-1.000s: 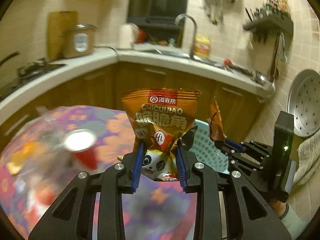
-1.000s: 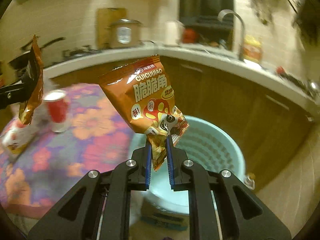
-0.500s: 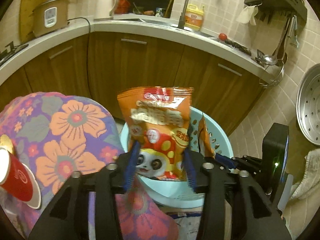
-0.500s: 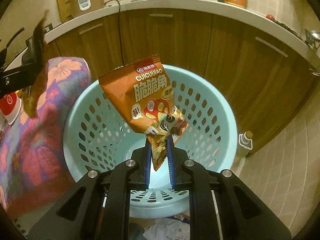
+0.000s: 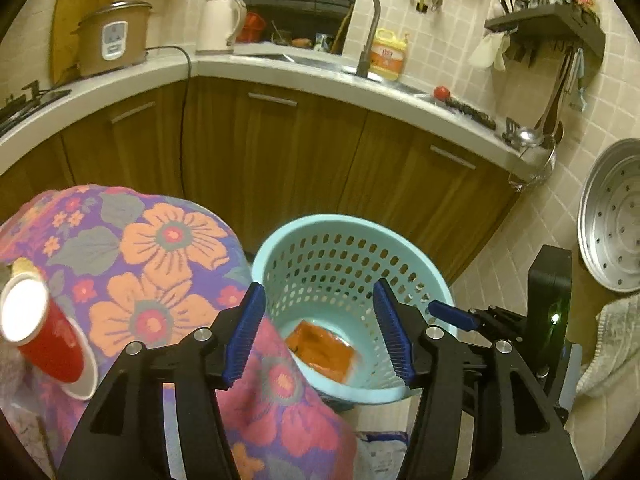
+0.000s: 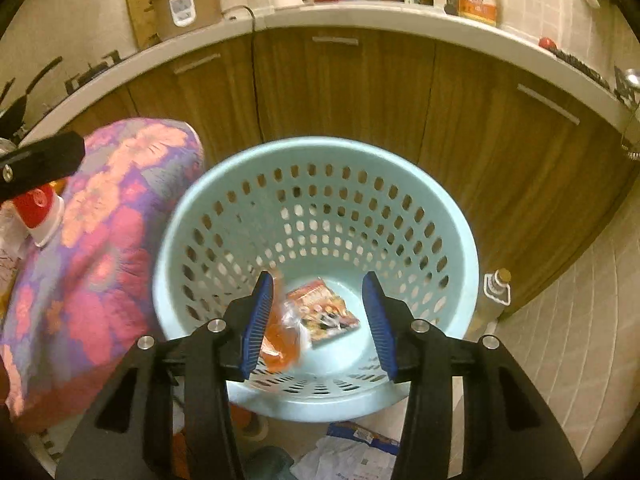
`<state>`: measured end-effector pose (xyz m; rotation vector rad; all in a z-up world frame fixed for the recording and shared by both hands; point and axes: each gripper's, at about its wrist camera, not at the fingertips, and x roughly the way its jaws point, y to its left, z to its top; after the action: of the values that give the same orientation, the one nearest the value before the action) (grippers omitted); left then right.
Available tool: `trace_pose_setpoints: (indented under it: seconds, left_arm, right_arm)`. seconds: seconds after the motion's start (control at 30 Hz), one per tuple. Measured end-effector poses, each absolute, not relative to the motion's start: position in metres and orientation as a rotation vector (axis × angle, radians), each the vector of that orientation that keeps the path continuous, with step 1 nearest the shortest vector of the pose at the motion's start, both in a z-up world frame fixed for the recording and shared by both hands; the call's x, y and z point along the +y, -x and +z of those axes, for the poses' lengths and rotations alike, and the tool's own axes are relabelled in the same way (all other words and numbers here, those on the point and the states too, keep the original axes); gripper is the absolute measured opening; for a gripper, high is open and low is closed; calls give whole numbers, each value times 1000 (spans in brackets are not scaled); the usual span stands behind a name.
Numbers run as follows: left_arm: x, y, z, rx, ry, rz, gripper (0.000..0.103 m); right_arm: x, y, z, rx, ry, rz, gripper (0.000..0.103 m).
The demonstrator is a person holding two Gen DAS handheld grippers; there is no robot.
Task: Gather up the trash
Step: 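Carry the snack bag over the blue basket and open the right gripper, then grasp the red paper cup with the right gripper while the left grasps the white bottle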
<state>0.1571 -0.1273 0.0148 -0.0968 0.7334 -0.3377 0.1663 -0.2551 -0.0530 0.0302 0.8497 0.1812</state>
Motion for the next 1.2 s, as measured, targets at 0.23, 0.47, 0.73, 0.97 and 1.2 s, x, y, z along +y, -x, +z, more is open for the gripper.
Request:
trace_pose_setpoints:
  seconds: [0.23, 0.47, 0.73, 0.97, 1.2]
  left_arm:
    - [-90, -103, 47, 608, 117, -256, 63]
    - [-26, -31, 73, 495, 142, -110, 78]
    - [40, 26, 65, 495, 105, 81, 87]
    - [84, 30, 29, 585, 192, 124, 88]
    - [88, 12, -2, 678, 217, 141, 88]
  right_arm:
    - [-212, -140, -4, 703, -13, 301, 43]
    - [-139, -123, 23, 630, 41, 462, 43]
    - [-60, -114, 38, 578, 114, 600, 43]
    - [-10, -138, 30, 611, 185, 671, 56]
    - [11, -166, 13, 683, 213, 670, 59]
